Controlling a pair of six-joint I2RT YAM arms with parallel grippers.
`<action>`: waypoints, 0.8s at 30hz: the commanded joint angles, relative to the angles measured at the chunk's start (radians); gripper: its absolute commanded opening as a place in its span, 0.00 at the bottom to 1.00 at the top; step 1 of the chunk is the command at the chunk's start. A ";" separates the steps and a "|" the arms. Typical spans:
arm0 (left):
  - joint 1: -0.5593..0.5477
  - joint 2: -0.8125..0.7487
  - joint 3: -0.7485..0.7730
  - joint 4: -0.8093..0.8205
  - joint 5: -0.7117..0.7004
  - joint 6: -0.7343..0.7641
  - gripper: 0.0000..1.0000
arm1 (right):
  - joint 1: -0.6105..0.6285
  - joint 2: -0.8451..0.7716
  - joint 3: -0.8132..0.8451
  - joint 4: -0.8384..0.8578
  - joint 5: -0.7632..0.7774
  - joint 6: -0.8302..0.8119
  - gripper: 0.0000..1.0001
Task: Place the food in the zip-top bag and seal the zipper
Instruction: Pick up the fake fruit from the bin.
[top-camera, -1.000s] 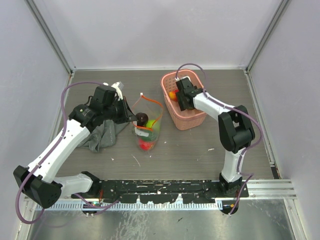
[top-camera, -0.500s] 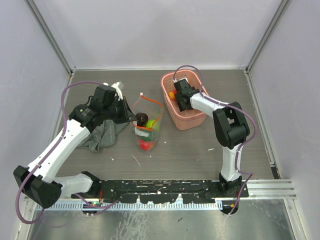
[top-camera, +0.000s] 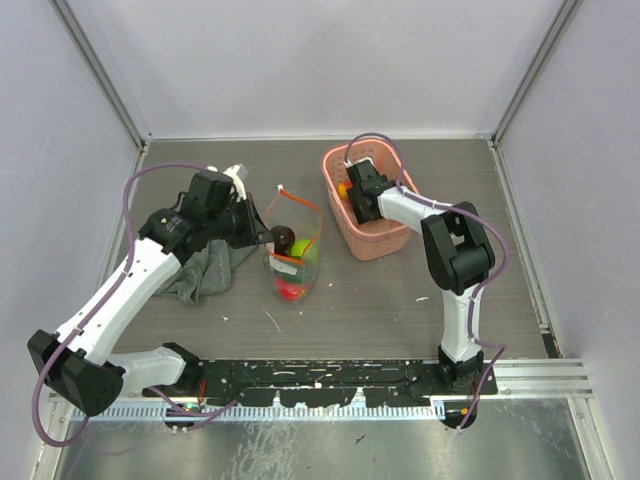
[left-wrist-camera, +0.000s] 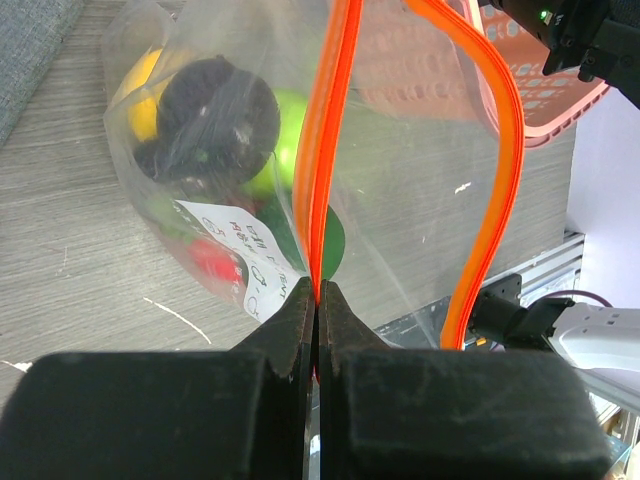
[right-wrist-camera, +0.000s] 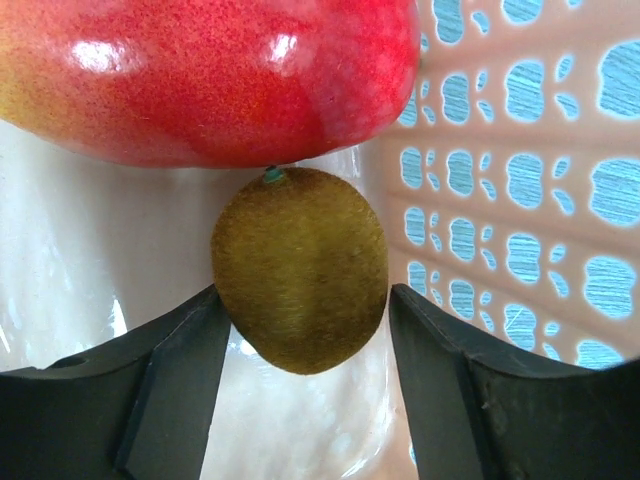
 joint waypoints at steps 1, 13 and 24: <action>-0.003 -0.004 0.000 0.027 0.005 0.005 0.00 | -0.001 0.010 0.019 0.045 -0.004 -0.001 0.72; -0.003 -0.009 -0.003 0.022 0.000 0.010 0.00 | -0.003 0.045 0.031 0.066 -0.044 -0.014 0.72; -0.003 -0.010 -0.003 0.027 0.007 0.007 0.00 | -0.003 -0.029 0.003 0.038 -0.060 0.000 0.53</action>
